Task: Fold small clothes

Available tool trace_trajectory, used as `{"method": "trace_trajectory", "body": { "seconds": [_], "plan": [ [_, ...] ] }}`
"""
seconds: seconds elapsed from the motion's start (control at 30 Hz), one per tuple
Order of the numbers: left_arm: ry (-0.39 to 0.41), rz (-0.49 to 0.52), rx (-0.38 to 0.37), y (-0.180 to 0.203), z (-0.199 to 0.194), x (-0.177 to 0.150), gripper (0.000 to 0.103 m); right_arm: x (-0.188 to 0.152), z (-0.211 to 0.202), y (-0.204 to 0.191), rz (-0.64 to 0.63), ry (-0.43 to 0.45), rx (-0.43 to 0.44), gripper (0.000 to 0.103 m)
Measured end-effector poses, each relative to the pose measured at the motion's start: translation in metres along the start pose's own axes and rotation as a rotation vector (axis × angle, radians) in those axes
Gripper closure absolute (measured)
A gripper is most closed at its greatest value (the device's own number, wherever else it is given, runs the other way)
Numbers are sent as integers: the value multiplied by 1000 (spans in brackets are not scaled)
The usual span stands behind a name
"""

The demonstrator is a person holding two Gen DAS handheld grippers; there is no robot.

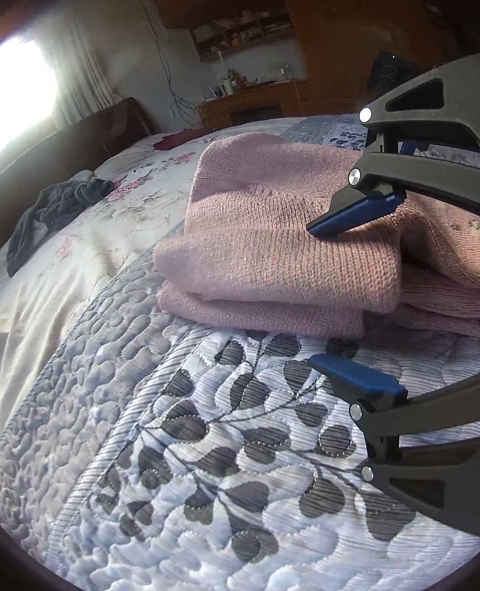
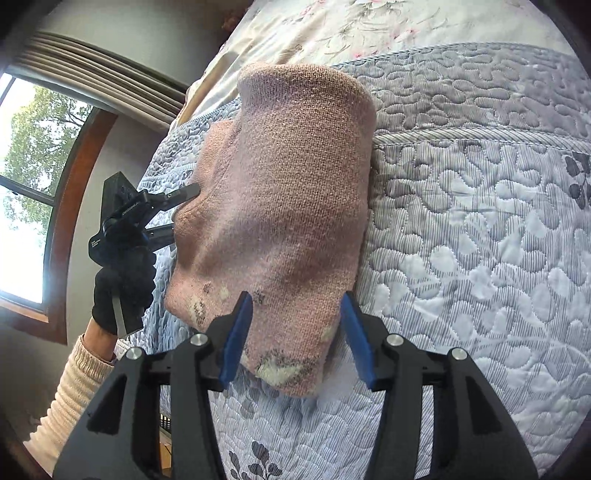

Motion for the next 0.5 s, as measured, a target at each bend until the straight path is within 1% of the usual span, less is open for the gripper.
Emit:
{"method": "trace_trajectory", "body": {
  "seconds": [0.07,0.17,0.2,0.27,0.33,0.37,0.43,0.47,0.5],
  "plan": [
    [1,9,-22,-2,6,1,33,4,5,3,-8,-8,-2,53],
    [-2,38,-35,1,13,1,29,12,8,10,2,-8,8,52],
    [-6,47,-46,4,15,1,29,16,10,11,13,-5,15,48],
    [-42,68,-101,11,21,-3,28,21,14,17,43,-1,42,46],
    [-47,112,-106,20,23,-7,23,26,19,20,59,-3,71,44],
    [-51,127,-98,23,26,-8,23,30,22,22,65,-2,78,42],
    [-61,132,-103,25,31,-7,23,36,29,26,79,5,78,31],
    [-66,139,-110,27,32,-6,23,40,33,27,85,7,74,30],
    [-69,152,-112,29,33,-6,24,43,39,29,92,3,80,24]
  ]
}}
Point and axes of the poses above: each gripper's, at about its wrist camera, not at the fingertips, and z roughly the way its jaws point, y to its right, x to its top, the point moved 2 cm from there along z, roughly the way its jaws point, and after that the axes turned 10 degrees about x, right-handed, at the moved point
